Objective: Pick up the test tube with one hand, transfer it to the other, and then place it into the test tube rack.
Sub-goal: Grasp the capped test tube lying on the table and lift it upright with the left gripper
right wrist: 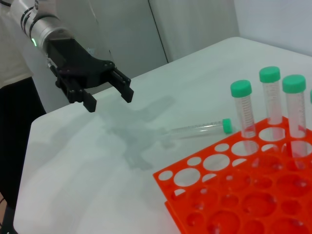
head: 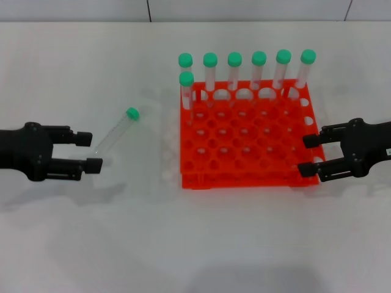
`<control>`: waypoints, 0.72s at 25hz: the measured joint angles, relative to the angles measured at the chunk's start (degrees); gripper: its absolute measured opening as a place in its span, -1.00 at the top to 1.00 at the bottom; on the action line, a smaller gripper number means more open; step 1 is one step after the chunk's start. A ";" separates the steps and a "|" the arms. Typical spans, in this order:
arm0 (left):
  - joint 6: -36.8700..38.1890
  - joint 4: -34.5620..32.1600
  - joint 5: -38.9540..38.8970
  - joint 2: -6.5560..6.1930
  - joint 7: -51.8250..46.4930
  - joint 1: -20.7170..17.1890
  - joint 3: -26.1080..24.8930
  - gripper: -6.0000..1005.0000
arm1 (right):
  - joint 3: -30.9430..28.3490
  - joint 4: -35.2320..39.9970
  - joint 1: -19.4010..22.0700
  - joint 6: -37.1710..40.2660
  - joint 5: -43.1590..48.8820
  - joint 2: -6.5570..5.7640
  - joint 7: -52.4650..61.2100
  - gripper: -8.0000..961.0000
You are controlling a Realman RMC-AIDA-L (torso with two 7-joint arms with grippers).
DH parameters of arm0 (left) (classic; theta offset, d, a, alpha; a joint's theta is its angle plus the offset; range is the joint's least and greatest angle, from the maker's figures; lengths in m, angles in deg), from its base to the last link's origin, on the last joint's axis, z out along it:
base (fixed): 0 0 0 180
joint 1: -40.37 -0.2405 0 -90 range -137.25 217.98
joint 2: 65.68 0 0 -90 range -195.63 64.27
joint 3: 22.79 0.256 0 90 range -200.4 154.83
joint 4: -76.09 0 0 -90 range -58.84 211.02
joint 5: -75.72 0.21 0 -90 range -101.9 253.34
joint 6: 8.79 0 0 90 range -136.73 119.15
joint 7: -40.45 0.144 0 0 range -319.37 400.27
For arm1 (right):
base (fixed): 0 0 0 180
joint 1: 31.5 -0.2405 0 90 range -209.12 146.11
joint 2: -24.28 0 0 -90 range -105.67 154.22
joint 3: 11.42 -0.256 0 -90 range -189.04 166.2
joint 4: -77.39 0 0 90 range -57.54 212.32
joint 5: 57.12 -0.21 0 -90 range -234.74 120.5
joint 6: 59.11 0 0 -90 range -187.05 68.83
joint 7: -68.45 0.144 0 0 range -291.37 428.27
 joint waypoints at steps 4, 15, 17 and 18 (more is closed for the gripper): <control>0.20 -5.58 0.01 0.58 -6.20 -0.18 -0.10 -0.41 | -0.26 0.00 -0.01 -0.17 -0.10 0.26 -0.12 -0.51; 0.80 -22.49 16.22 0.82 -32.78 4.01 0.10 -0.38 | -0.34 1.64 0.02 -0.93 -0.47 0.71 -0.22 -0.51; 0.52 -22.40 20.74 1.09 -34.34 5.80 0.09 -0.37 | -0.34 1.95 0.04 -0.93 -0.46 0.85 -0.23 -0.51; 0.35 -22.30 22.67 1.36 -34.84 6.73 0.11 -0.37 | -0.34 2.04 0.04 -0.95 -0.45 0.91 -0.23 -0.51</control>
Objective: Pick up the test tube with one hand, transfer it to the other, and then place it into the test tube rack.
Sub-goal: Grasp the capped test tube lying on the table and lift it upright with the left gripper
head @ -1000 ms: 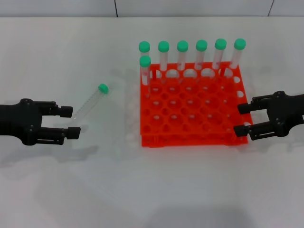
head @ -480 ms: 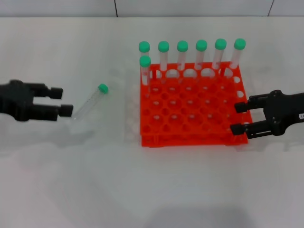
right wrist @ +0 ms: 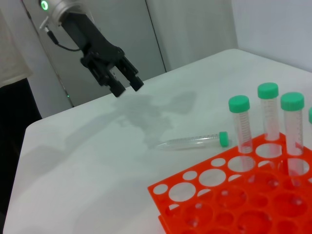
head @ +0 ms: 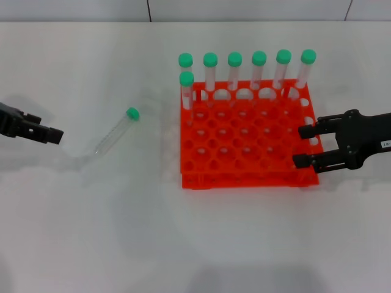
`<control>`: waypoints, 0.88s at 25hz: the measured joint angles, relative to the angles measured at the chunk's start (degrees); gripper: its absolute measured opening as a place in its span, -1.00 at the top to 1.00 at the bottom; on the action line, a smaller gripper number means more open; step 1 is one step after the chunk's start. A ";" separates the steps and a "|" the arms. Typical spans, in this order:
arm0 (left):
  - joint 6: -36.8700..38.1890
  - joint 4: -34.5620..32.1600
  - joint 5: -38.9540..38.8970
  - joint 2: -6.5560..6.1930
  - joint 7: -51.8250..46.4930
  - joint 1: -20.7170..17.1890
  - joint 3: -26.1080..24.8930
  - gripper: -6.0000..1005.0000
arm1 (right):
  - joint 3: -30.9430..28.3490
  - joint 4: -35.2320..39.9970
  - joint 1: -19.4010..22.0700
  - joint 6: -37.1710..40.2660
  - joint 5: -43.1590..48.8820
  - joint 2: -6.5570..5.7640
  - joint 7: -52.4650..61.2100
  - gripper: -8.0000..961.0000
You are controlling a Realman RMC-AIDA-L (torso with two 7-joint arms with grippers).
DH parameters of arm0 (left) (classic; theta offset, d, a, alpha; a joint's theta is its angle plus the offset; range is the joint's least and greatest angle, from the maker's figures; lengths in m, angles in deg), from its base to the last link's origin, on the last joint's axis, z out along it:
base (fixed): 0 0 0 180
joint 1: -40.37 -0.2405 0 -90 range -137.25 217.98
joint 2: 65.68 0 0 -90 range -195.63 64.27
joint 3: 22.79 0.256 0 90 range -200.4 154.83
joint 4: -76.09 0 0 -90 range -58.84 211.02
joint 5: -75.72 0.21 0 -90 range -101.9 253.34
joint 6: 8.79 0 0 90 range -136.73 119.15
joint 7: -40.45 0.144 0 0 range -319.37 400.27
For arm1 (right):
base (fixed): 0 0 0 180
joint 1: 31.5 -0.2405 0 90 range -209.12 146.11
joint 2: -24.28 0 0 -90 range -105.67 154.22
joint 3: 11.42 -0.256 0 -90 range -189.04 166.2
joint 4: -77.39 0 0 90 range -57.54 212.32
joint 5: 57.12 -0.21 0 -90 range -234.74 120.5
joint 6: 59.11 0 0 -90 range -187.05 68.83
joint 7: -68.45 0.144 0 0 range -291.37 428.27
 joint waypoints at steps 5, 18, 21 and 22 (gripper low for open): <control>-2.22 0.65 7.03 1.56 -1.11 2.80 0.01 -0.36 | 0.09 0.53 -0.40 -0.46 0.30 0.81 -0.08 -0.51; -16.83 13.82 10.01 3.48 -5.68 7.72 9.70 -0.32 | 0.52 1.74 -0.41 -0.76 0.48 2.19 -0.09 -0.51; -18.51 15.52 10.83 4.54 -6.30 8.96 10.18 -0.31 | 0.60 1.75 -0.48 -0.79 0.48 2.51 -0.12 -0.51; -18.90 15.59 11.27 4.93 -6.63 9.12 10.26 -0.31 | 0.62 1.75 -0.49 -0.80 0.48 2.62 -0.17 -0.51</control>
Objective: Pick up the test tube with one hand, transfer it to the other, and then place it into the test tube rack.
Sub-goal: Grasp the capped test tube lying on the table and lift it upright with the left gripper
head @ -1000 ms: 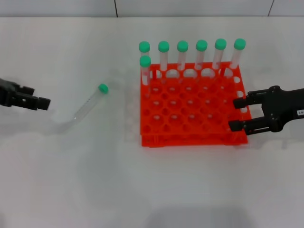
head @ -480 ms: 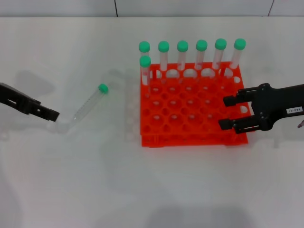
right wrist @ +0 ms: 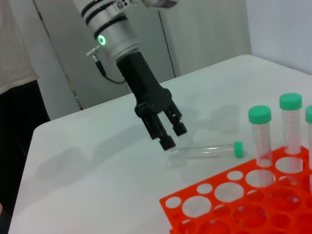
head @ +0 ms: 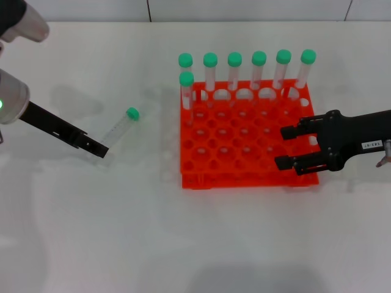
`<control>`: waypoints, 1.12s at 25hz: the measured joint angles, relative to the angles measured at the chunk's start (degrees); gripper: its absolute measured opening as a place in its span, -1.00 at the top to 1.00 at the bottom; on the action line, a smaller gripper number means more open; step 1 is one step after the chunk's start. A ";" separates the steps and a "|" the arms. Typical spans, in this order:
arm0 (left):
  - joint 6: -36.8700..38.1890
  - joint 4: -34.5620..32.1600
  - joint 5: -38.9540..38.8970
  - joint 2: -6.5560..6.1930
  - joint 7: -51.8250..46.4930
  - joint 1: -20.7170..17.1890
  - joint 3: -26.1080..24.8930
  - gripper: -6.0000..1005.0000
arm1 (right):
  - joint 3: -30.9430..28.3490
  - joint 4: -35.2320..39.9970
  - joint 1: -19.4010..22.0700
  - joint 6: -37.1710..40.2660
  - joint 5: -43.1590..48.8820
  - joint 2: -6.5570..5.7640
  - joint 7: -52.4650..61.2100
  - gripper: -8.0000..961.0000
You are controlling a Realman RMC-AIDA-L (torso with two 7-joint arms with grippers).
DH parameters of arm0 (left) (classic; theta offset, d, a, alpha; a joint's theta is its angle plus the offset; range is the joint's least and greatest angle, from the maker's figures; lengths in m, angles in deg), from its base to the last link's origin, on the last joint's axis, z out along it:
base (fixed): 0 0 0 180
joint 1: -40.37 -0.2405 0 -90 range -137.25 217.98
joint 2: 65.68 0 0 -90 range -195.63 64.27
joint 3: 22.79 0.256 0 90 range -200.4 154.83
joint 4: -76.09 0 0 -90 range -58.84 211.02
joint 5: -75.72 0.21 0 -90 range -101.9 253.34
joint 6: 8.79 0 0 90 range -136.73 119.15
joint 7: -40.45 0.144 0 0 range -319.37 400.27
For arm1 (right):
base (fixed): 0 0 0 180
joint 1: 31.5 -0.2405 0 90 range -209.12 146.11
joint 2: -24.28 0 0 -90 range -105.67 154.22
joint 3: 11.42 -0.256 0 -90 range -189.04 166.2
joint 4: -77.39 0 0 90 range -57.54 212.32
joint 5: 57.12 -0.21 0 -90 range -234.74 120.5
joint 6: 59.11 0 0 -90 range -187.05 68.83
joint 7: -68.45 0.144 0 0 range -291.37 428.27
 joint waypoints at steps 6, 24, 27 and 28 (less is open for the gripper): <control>-0.94 0.63 1.07 0.95 -1.77 0.60 1.46 -0.29 | 0.03 0.00 0.00 -0.01 0.00 0.26 -0.46 -0.51; -4.79 3.07 1.61 1.83 -5.29 2.12 3.01 -0.13 | 0.09 -0.01 -0.30 0.68 -0.01 0.33 -1.13 -0.51; -5.15 3.46 1.65 1.83 -5.29 2.35 3.01 0.05 | 0.31 -0.01 -0.31 0.76 0.00 0.33 -0.97 -0.51; -5.15 3.47 1.65 1.84 -5.29 2.35 3.01 0.04 | 0.46 -0.01 -0.32 0.79 0.01 0.33 -0.88 -0.51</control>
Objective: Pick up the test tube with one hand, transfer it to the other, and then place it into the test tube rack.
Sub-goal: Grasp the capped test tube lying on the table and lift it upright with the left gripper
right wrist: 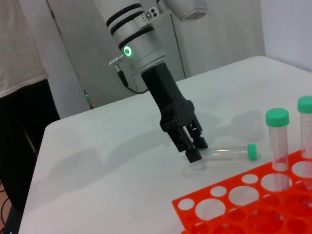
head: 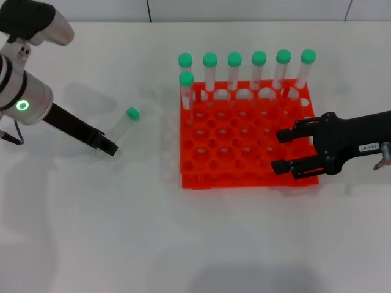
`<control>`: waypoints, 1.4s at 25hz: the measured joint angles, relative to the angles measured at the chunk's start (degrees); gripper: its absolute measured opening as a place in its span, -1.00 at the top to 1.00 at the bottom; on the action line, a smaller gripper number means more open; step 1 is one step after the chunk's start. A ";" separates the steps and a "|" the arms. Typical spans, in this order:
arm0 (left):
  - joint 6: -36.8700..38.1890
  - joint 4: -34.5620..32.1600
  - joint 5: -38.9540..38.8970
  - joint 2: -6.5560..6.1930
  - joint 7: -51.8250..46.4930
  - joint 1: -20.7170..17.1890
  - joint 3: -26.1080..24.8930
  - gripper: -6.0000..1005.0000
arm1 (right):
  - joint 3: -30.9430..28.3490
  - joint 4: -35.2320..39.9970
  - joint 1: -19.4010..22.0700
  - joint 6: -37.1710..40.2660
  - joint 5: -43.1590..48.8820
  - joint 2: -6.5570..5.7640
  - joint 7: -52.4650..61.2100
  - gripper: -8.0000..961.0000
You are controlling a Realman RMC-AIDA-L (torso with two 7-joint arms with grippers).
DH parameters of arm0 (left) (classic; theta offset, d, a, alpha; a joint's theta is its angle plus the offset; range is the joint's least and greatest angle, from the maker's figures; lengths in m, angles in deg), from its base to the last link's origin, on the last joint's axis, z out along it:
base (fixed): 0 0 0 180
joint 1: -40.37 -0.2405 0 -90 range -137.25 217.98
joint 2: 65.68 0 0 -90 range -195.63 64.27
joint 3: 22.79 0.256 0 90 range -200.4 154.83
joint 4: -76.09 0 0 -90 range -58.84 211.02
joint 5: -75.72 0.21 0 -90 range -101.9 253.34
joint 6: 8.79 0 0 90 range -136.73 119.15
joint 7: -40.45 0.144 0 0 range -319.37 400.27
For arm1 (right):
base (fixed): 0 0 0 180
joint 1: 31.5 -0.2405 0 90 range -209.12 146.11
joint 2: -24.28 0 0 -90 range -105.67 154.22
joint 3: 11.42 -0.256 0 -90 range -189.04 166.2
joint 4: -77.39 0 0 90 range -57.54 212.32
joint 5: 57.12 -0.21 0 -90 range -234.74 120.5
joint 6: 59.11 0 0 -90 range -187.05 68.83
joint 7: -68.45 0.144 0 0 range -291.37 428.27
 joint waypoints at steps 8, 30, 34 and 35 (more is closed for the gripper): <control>-0.14 0.42 -0.05 0.18 -0.85 0.06 1.78 0.05 | 0.25 0.00 -0.06 0.02 0.06 0.00 0.10 -0.51; -6.58 -19.47 -8.60 2.70 3.27 -8.34 2.75 0.62 | -0.15 0.48 -0.20 0.08 -0.47 0.33 0.26 -0.51; -12.34 -23.67 -19.13 3.35 11.57 -13.27 2.76 0.62 | -0.20 0.61 -0.13 -0.20 -0.51 1.01 0.07 -0.51; -13.84 -23.93 -24.22 3.33 15.28 -14.69 2.71 0.62 | -0.20 0.61 -0.09 -0.27 -0.53 1.13 0.01 -0.51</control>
